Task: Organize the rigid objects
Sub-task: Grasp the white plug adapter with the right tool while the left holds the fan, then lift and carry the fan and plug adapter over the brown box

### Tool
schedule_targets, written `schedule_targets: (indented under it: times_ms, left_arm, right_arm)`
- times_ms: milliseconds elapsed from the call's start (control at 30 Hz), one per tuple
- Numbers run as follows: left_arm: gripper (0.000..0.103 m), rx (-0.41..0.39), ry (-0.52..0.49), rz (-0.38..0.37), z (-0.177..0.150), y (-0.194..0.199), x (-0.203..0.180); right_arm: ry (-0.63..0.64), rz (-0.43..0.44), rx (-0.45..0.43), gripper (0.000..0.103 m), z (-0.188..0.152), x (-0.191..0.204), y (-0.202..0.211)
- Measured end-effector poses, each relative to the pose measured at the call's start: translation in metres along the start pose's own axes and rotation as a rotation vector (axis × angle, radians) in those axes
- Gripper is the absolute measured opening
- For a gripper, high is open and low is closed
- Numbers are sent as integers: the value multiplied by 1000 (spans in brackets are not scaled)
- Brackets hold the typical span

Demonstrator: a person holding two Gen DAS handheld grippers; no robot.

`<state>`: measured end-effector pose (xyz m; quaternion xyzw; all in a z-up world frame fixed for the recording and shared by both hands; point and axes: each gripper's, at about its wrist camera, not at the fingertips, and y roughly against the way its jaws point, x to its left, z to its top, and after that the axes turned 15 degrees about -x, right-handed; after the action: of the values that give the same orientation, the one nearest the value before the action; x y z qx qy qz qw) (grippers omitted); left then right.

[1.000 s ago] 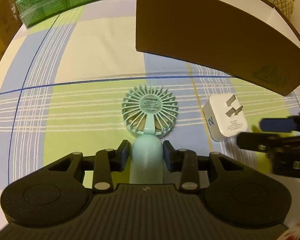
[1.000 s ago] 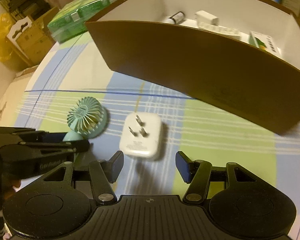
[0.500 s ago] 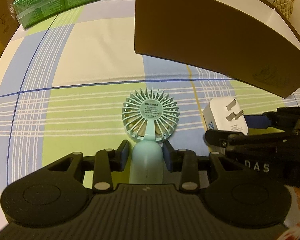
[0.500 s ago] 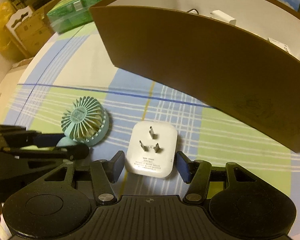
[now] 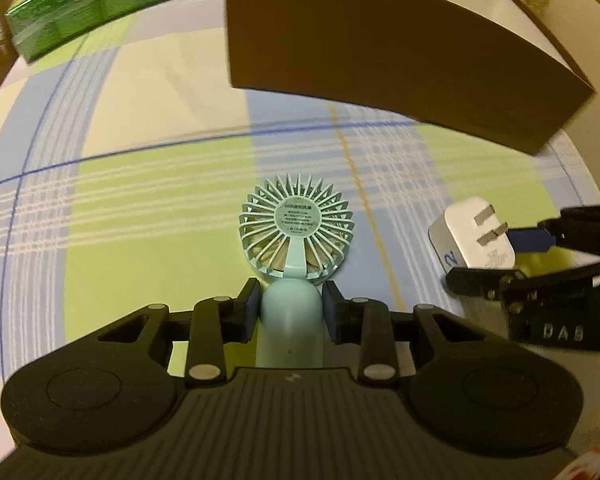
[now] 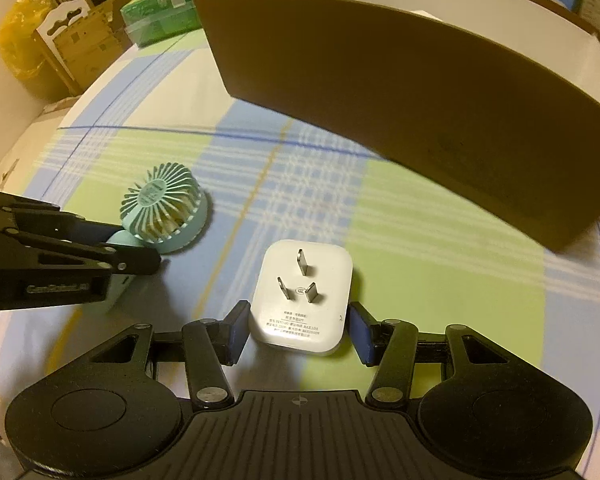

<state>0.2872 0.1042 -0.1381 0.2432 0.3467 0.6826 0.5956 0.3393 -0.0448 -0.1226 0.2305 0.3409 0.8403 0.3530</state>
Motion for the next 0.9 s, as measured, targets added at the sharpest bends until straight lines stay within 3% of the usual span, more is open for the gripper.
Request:
schedule_targets:
  times_ms: [167, 333, 600, 900]
  left_arm:
    - [28, 2, -18, -28, -11, 8, -9]
    - [28, 12, -10, -9, -8, 6, -13]
    - [29, 25, -85, 44, -9, 5, -26]
    - [28, 18, -74, 55, -7, 4, -27]
  right_arm:
    - [-35, -27, 0, 49, -10, -9, 14]
    - [-59, -44, -3, 50, -9, -9, 16]
    - [-36, -80, -7, 52, -7, -5, 10]
    - [3, -99, -33, 50, -8, -1, 7]
